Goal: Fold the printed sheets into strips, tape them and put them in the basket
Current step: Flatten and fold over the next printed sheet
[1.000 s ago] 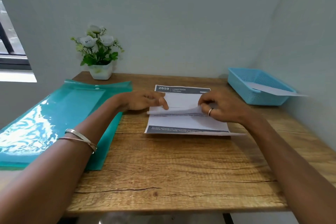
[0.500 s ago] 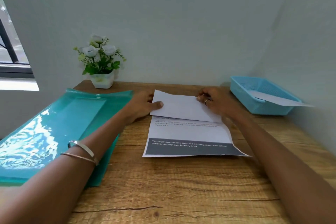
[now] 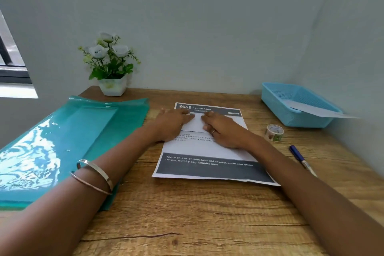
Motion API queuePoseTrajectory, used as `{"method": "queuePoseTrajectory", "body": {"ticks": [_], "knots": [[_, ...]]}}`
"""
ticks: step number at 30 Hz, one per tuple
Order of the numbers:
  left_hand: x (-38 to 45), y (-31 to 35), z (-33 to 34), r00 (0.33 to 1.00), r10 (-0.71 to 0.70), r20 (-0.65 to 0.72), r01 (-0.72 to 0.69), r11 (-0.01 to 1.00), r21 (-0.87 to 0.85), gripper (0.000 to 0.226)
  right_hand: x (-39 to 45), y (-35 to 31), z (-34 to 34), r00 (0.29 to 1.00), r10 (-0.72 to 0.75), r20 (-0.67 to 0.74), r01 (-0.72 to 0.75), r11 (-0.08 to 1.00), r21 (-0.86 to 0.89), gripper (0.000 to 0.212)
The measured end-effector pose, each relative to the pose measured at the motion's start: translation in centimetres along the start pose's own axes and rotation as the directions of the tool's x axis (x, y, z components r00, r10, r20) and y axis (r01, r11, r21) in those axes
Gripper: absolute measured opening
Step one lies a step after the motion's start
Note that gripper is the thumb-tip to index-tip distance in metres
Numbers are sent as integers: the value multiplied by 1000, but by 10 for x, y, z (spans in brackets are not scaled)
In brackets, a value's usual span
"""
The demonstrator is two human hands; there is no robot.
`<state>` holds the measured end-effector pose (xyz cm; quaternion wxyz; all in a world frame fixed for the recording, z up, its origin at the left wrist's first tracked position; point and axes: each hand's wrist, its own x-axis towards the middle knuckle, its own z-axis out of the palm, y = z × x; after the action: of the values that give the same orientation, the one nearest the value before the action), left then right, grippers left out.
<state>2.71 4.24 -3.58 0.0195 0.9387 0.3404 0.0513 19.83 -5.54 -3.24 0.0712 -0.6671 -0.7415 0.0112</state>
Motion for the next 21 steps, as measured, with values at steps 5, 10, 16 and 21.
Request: {"method": "queuePoseTrajectory", "body": {"ticks": [5,10,16,21], "knots": [[-5,-1,-3,990,18,140,-5,996,-92,56,-6,-2,-7,980,67,189,-69,998,7,54],[-12,3,-3,983,-14,183,18,1000,-20,64,-18,11,-10,929,268,255,-265,963,-47,73],[-9,5,-4,971,-68,231,63,998,30,64,-29,21,-20,836,453,309,-425,891,-157,81],[-12,14,-5,965,-105,239,101,994,30,55,-18,2,-22,927,282,246,-241,953,-182,63]]}}
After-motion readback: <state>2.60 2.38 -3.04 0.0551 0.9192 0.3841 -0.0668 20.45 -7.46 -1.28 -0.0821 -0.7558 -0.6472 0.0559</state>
